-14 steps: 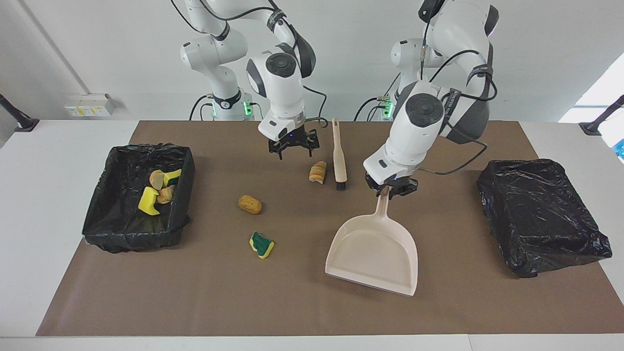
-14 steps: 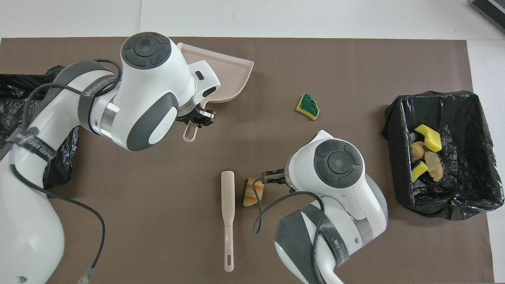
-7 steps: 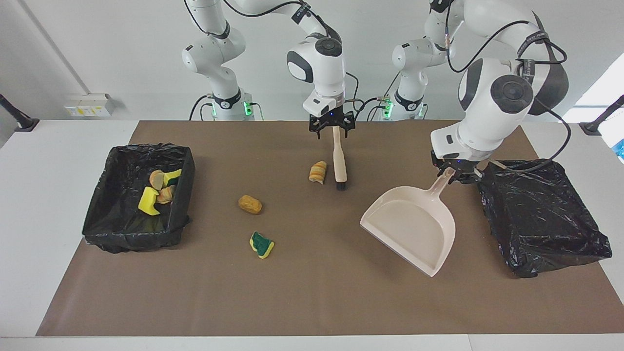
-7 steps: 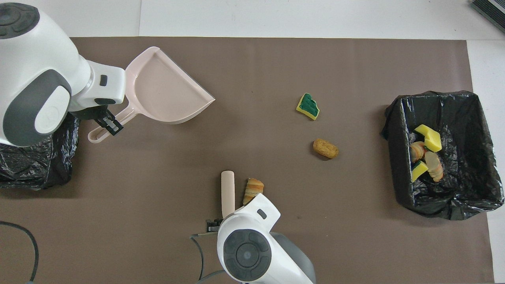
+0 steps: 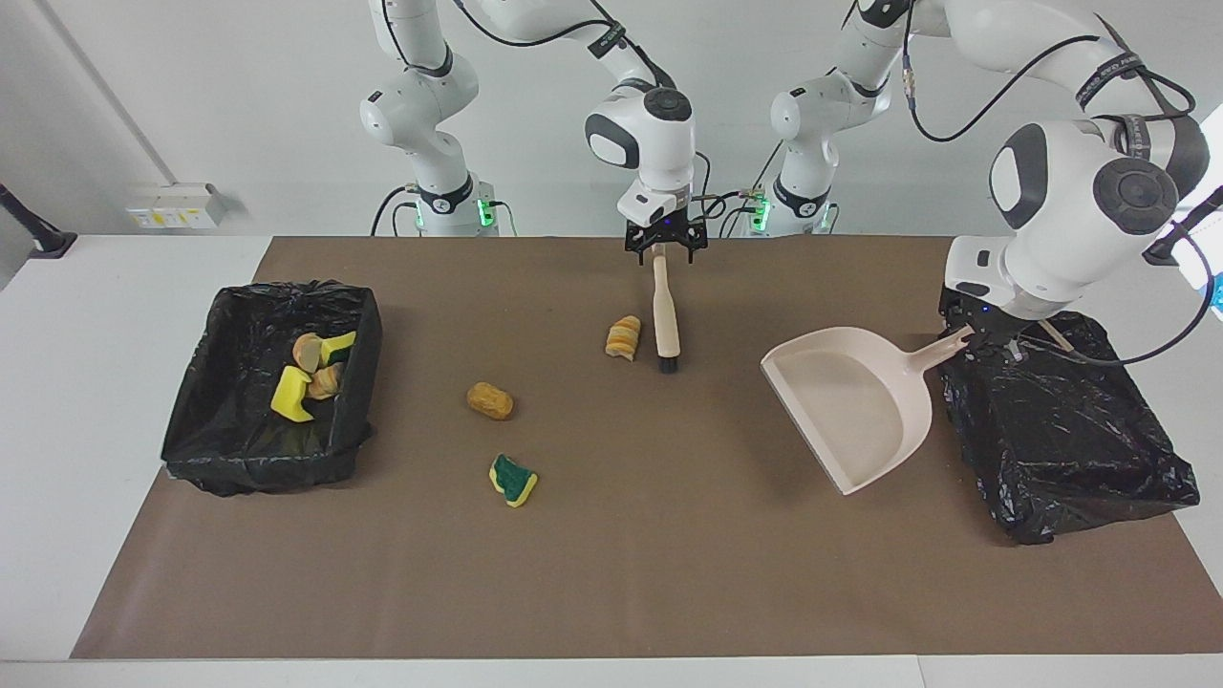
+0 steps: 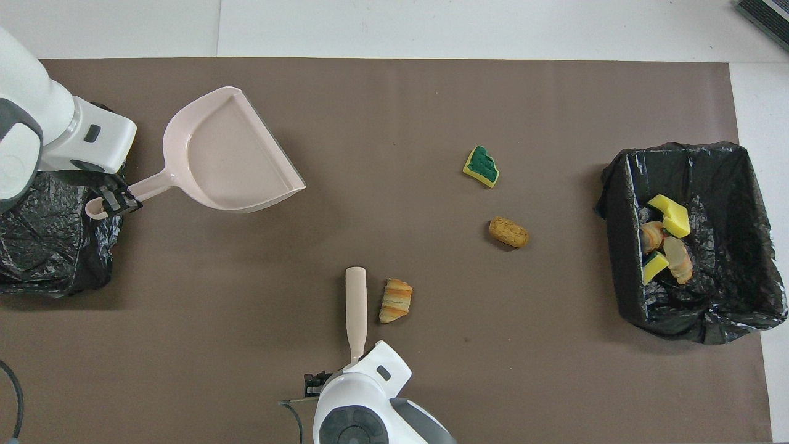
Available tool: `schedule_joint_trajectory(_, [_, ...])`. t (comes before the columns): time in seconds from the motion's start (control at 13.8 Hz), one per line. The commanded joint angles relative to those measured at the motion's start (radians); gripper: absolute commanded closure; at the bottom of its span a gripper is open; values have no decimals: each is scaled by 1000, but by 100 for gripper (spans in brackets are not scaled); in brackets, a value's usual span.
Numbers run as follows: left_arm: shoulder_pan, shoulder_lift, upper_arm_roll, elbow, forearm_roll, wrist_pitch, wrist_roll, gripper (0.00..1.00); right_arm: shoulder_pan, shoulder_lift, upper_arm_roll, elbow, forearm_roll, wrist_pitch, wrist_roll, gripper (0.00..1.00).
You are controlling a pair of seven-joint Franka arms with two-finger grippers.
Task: Sweep and dump trash in bin
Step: 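Pull the dustpan toward the left arm's bin with the left gripper, then move the brush behind the green sponge with the right gripper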
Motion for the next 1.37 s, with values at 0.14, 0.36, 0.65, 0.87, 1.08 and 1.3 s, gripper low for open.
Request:
schedule_joint_trajectory(0.14, [-5, -223, 27, -366, -7, 250, 128, 100, -3, -18, -2, -21, -3, 8, -1, 47])
schedule_joint_trajectory(0.36, [-45, -262, 19, -437, -7, 289, 107, 100, -3, -16, -4, -15, -8, 5, -1, 48])
schedule_joint_trajectory(0.65, [-159, -240, 19, -485, 4, 343, -109, 100, -9, -21, -5, -10, -26, -5, -1, 85])
schedule_joint_trajectory(0.87, [-160, -239, 15, -487, 4, 350, -114, 100, -40, -53, -10, 8, -26, -74, -12, 100])
schedule_joint_trajectory(1.08, [-183, -223, 13, -487, 4, 367, -143, 100, -150, -122, -10, 59, -25, -226, -153, 100])
schedule_joint_trajectory(1.3, [-219, -205, 9, -487, 4, 370, -199, 100, -285, -165, -11, 67, -26, -323, -327, 100])
